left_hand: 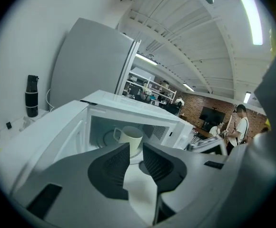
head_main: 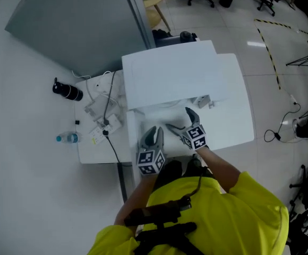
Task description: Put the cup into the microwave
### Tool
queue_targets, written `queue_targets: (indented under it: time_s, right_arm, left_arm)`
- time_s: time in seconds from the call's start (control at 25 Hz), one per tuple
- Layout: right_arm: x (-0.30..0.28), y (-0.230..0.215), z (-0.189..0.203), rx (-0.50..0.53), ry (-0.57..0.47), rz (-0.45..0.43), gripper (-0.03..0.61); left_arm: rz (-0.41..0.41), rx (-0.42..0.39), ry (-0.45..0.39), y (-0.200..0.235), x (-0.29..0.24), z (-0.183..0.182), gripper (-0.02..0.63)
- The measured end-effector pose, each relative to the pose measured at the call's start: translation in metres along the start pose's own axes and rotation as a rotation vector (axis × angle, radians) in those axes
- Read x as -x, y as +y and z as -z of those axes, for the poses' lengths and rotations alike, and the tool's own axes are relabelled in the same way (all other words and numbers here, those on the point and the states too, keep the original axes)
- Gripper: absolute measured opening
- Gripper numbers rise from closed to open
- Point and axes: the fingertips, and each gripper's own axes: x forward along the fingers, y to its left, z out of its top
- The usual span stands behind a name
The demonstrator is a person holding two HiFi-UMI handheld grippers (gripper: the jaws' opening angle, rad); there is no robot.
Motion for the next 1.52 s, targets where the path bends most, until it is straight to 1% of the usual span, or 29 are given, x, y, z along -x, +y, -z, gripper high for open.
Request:
queue_targets:
  time_s: [0.04,0.08,0.16,0.2,0.24,0.28,0.32,0.36,0.52,0.6,0.68,0.8,0.88,1.0,1.08,1.24,1.36,1.52]
  right_arm:
    - [0.028,0.011,-0.005,-0.020,-0.018,-0.022,0.544]
    - [0.057,0.020,-0.015,-0.042,-0.049,-0.035,0.453]
    - [0.114,0.033,-0.045,-0.093,-0.126,-0.040,0.333]
    - [0.137,0.037,-0.061,-0.108,-0.159,-0.033,0.246]
    - [0.156,0.038,-0.075,-0.110,-0.186,-0.024,0.178]
    - [0.173,0.038,-0.088,-0.104,-0.208,-0.012,0.137]
    - [0.189,0.037,-0.100,-0.100,-0.228,0.002,0.025]
    - [0.203,0.037,-0.110,-0.104,-0.247,0.016,0.006]
    - [0.242,0.029,-0.142,-0.134,-0.290,0.069,0.003]
    - [0.254,0.029,-0.151,-0.108,-0.303,0.093,0.003]
    - [0.259,0.030,-0.151,-0.096,-0.300,0.107,0.003]
    - [0.253,0.028,-0.142,-0.151,-0.273,0.090,0.003]
    - [0.249,0.031,-0.138,-0.159,-0.256,0.071,0.003]
    - [0.247,0.037,-0.141,-0.116,-0.256,0.054,0.003]
    - [0.245,0.037,-0.143,-0.094,-0.261,0.054,0.003]
    - [0.242,0.035,-0.144,-0.098,-0.258,0.058,0.003]
    - [0.240,0.036,-0.148,-0.082,-0.256,0.048,0.003]
    - [0.236,0.036,-0.149,-0.065,-0.258,0.059,0.003]
  left_arm:
    - [0.007,-0.006,-0.004,-0.004,0.004,-0.004,0.080]
    - [0.016,-0.010,-0.008,-0.008,0.009,-0.008,0.080]
    - [0.035,-0.014,-0.017,-0.018,0.020,-0.015,0.080]
    - [0.046,-0.013,-0.027,-0.023,0.025,-0.019,0.080]
    - [0.057,-0.011,-0.039,-0.027,0.030,-0.024,0.080]
    - [0.067,-0.010,-0.051,-0.033,0.036,-0.029,0.080]
    - [0.077,-0.010,-0.062,-0.039,0.042,-0.034,0.080]
    - [0.085,-0.010,-0.074,-0.046,0.048,-0.039,0.080]
    - [0.117,0.003,-0.142,-0.070,0.066,-0.066,0.080]
    - [0.143,0.015,-0.172,-0.080,0.073,-0.077,0.080]
    - [0.171,0.031,-0.182,-0.087,0.077,-0.080,0.080]
    - [0.202,0.052,-0.174,-0.093,0.078,-0.075,0.080]
    - [0.204,0.053,-0.174,-0.096,0.077,-0.074,0.080]
    - [0.202,0.056,-0.189,-0.100,0.077,-0.075,0.080]
    - [0.196,0.057,-0.191,-0.099,0.075,-0.075,0.080]
    - [0.202,0.067,-0.179,-0.097,0.075,-0.071,0.080]
    - [0.205,0.067,-0.174,-0.097,0.073,-0.071,0.080]
    - [0.184,0.066,-0.173,-0.089,0.071,-0.071,0.080]
